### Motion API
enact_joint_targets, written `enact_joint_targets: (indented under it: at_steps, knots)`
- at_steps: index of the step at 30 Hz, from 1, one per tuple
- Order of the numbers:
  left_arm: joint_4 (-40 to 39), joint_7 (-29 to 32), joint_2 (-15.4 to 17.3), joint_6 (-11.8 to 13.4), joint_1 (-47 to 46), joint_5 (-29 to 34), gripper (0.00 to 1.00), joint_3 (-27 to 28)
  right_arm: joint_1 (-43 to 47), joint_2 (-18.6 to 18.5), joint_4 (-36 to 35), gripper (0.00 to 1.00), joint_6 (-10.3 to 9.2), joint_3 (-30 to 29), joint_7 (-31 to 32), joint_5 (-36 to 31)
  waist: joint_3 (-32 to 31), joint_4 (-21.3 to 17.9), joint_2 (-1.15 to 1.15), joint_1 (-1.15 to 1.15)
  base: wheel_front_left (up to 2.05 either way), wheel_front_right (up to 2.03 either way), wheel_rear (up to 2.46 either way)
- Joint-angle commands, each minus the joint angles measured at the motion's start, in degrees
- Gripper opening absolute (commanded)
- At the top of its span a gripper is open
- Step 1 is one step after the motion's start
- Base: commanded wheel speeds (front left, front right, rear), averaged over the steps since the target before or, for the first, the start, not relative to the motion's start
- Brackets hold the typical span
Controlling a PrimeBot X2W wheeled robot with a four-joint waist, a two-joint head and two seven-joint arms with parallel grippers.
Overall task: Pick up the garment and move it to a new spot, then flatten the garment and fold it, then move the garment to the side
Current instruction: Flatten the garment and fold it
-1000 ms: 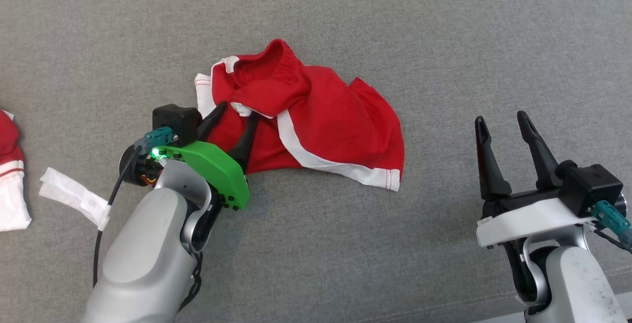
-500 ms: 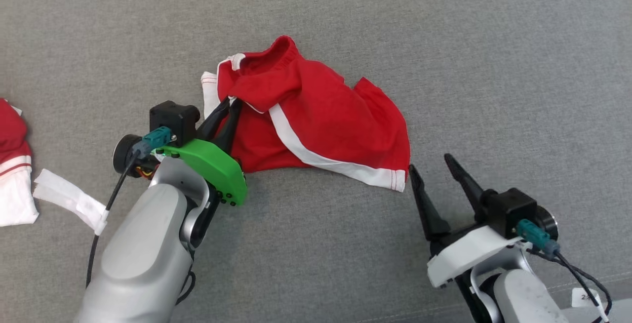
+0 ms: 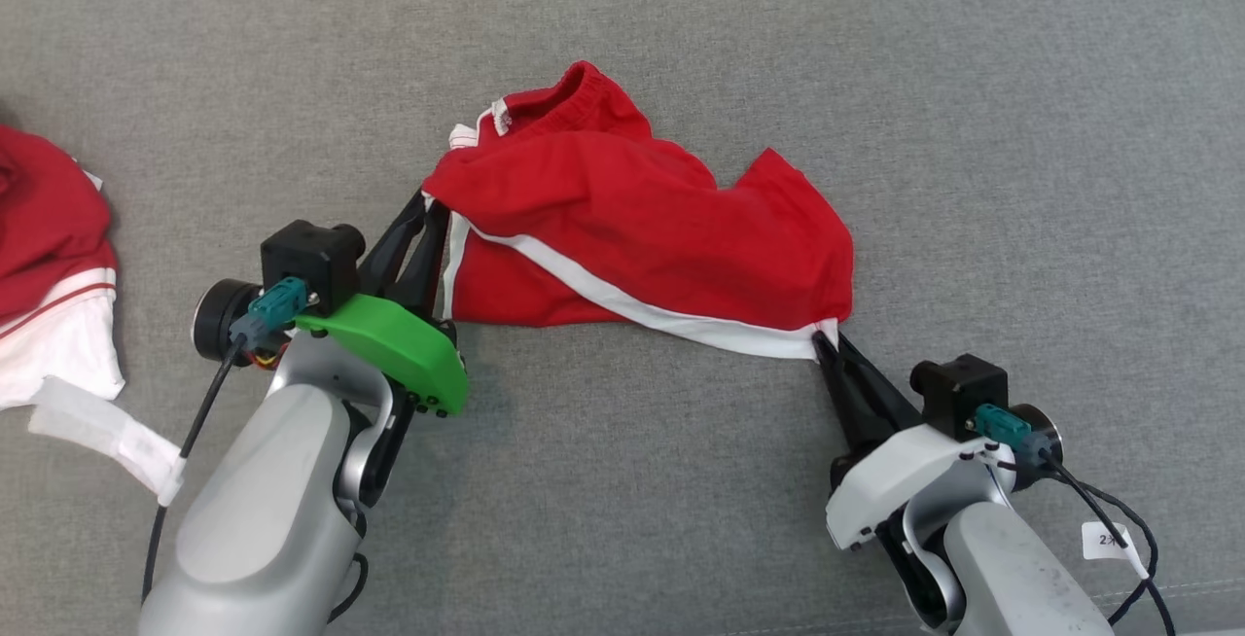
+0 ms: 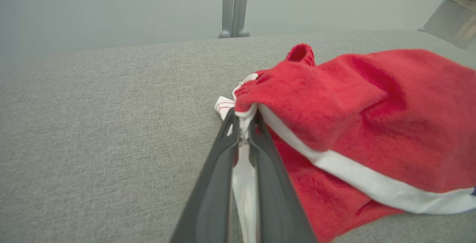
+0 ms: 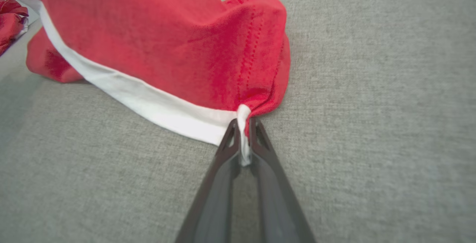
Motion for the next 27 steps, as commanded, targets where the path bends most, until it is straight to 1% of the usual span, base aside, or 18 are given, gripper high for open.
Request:
enact_joint_targets:
  at_steps: [1,4,6,10,13,16,19,22,24,27]
  knots:
    - [-0.71,-0.73,0.63,0.55,0.77,0.11,0.00,0.45,-0.23,-0.15,1.13,0.00,-0.11,-0.01,-0.69,0.67,-0.11,0.32,0.00,0.00,0.00,0.00,0.00]
    - [-2.46,-2.01,1.39,1.67,1.54,0.64,0.00,0.99,-1.27,-0.95,-0.33,0.00,-0.10,-0.89,-3.04,1.17,-0.53,0.41,0.00,0.00,0.00,0.00,0.00]
    - [-4.16,-2.62,2.12,2.54,2.14,0.98,0.00,1.49,-1.93,-1.55,-2.69,0.00,-0.10,-1.35,-4.48,1.45,-1.01,0.31,0.00,0.00,0.00,0.00,0.00]
    - [-9.65,-2.97,4.02,4.49,2.96,2.18,0.00,2.39,-2.85,-3.40,-9.85,0.00,-0.10,-3.15,-5.92,1.60,-2.37,-0.08,0.00,0.00,0.00,0.00,0.00]
    - [-15.01,-2.19,5.91,5.80,3.03,2.87,0.00,3.24,-4.18,-5.36,-16.86,0.00,-0.10,-4.96,-6.07,1.00,-3.58,-0.37,0.00,0.00,0.00,0.00,0.00]
    - [-20.57,-0.66,7.78,6.85,2.20,3.77,0.00,3.86,-5.88,-7.37,-24.01,0.00,-0.11,-7.91,-4.65,-0.03,-4.65,-0.45,0.00,0.00,0.00,0.00,0.00]
    - [-26.79,1.58,9.55,7.72,0.73,4.78,0.00,4.45,-8.39,-8.80,-31.74,0.00,-0.12,-12.29,-2.22,-1.25,-5.72,-0.49,0.00,0.00,0.00,0.00,0.00]
    - [-33.07,3.33,10.84,8.50,-1.10,5.61,0.00,5.37,-10.63,-8.52,-38.95,0.00,-0.14,-16.49,0.44,-2.18,-6.73,-0.27,0.00,0.00,0.00,0.00,0.00]
    - [-36.68,4.48,11.36,9.20,-2.14,5.85,0.00,6.11,-11.81,-8.22,-42.33,0.00,-0.16,-18.65,1.97,-2.40,-7.24,-0.12,0.00,0.00,0.00,0.00,0.00]
    - [-40.92,6.07,11.83,10.13,-3.50,5.94,0.00,6.99,-12.82,-8.14,-45.09,0.00,-0.17,-20.64,4.20,-2.19,-7.58,0.04,0.00,0.00,0.00,0.00,0.00]
